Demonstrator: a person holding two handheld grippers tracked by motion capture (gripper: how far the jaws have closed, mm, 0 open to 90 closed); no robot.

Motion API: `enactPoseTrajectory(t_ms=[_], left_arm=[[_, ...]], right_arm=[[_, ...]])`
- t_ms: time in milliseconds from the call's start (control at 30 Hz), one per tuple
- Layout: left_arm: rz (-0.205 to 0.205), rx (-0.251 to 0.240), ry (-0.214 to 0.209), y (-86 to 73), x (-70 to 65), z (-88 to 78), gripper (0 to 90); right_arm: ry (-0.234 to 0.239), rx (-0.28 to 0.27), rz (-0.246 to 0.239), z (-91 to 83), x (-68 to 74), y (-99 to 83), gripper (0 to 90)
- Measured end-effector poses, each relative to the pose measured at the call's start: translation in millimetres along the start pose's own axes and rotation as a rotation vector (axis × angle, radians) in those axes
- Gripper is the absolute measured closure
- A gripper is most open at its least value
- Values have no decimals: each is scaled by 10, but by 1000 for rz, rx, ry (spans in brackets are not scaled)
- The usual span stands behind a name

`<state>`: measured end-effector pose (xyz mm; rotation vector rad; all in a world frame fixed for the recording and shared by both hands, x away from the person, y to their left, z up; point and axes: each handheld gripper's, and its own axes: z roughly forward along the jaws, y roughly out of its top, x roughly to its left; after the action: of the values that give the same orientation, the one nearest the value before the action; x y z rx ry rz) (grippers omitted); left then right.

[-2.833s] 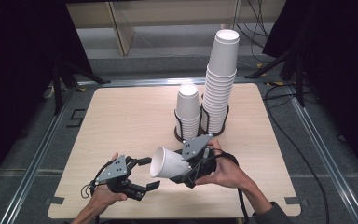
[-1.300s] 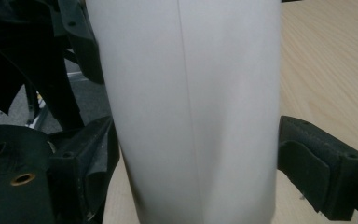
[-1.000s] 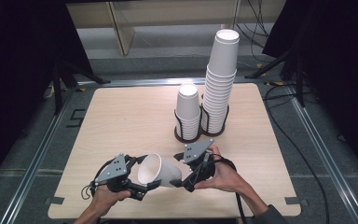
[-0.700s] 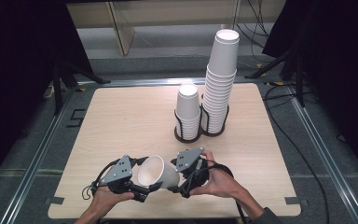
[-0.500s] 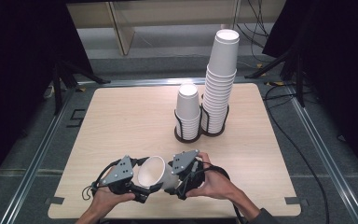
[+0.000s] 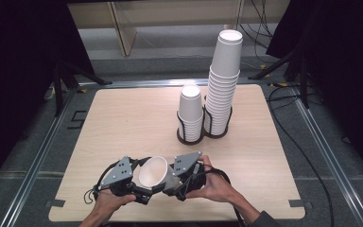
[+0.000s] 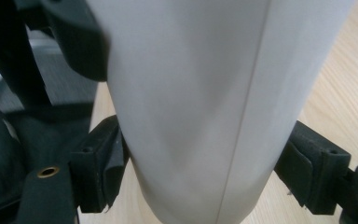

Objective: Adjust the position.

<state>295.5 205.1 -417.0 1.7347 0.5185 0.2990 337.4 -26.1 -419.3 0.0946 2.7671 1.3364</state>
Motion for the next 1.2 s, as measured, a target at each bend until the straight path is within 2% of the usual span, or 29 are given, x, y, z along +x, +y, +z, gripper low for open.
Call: enactPoseTrajectory(t_ms=[100,133,200,400,433,500,567,633,667,700,800,900,967,1033,1100,1133,1200], left_arm=[[-60,-62,-3,-9,24,-15,57],[-68,-78,-4,-16,28,-14,49],[-92,-98,-5,-28,22,-5,41],[-88,-127,-6,-24,13,-3,113],[-94,-133,-4,-25,13,5,114],[-90,-132,-3,-24,18,6,118],[-93,-141,-9,-25,32,5,125],[-96,-148,-8,-30,41,1,132],[-96,-150,-4,-31,47,-2,136],[-99,-153,5,-32,51,-4,138],[-98,-155,37,-34,93,-31,140],[-103,-155,84,-42,156,-54,142],[-102,-144,117,-48,192,-64,142],[-108,-145,142,-58,236,-67,143],[-109,-136,177,-66,289,-76,144],[-106,-134,191,-70,313,-80,144],[-99,-136,211,-75,350,-82,144]], right_arm=[[6,-62,21,-27,-20,-7,237],[12,-97,33,-37,-31,-8,238],[29,-132,56,-47,-43,-7,237],[30,-179,71,-34,-67,-17,234],[40,-187,104,-27,-58,-20,233],[35,-191,101,-19,-64,-23,231],[40,-198,131,-10,-56,-30,229],[49,-213,139,5,-62,-32,224],[35,-217,125,5,-76,-33,220],[29,-223,128,9,-79,-37,216],[14,-213,180,-13,-107,-69,158],[-4,-210,202,-65,-137,-124,158],[-35,-194,207,-114,-156,-177,157],[-68,-183,201,-159,-172,-224,159],[-80,-181,201,-210,-193,-279,163],[-83,-170,236,-246,-187,-311,165],[-113,-165,251,-296,-204,-360,168]])
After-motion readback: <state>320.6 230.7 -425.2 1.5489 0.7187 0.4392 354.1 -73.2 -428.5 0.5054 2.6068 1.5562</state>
